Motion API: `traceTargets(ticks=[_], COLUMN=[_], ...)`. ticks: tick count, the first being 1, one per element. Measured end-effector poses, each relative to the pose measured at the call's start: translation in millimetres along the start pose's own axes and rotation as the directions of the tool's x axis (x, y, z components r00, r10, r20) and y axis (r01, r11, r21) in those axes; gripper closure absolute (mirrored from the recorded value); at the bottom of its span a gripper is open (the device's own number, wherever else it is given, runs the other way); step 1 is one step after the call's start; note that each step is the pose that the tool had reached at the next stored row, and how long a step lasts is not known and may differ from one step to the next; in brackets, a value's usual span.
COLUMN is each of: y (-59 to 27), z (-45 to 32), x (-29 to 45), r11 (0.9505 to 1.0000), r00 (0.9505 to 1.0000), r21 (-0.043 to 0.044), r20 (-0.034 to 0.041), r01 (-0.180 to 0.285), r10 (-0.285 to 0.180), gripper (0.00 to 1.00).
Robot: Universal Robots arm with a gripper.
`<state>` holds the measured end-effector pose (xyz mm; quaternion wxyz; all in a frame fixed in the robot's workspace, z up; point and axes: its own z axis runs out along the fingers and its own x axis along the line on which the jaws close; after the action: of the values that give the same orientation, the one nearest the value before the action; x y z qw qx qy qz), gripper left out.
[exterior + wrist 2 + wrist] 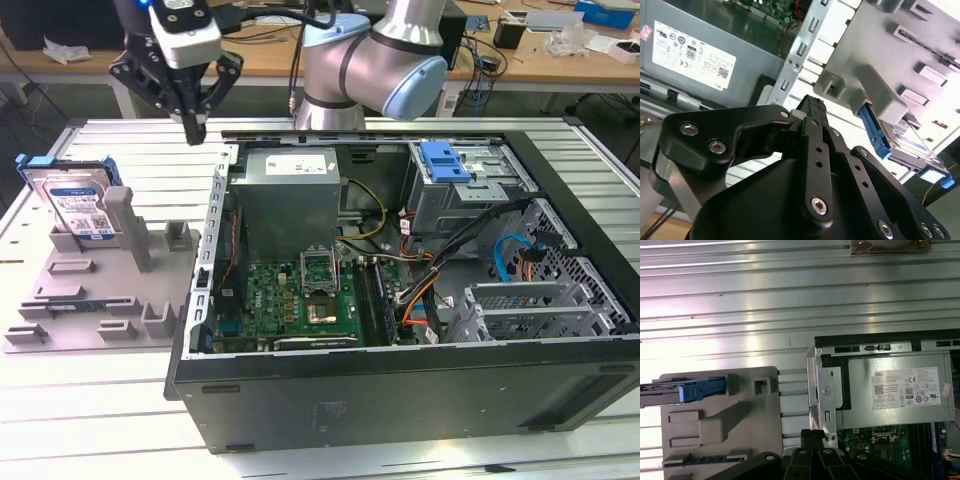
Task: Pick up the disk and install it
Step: 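Reach for the disk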
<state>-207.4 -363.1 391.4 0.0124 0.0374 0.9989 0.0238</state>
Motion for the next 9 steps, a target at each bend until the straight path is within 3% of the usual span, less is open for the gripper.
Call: traceTargets(ticks=[7,9], y=[5.2,7.6], z=[0.7,1.1], x=[19.6,31.0], r11=[1.0,0.9999], r00=[1.0,1.0], r21=[-0.0083,-0.0132], r20=[-0.0006,-0.0009], r01=[0.0,0.0], r10=[0.0,0.0], gripper=[0.89,0.89])
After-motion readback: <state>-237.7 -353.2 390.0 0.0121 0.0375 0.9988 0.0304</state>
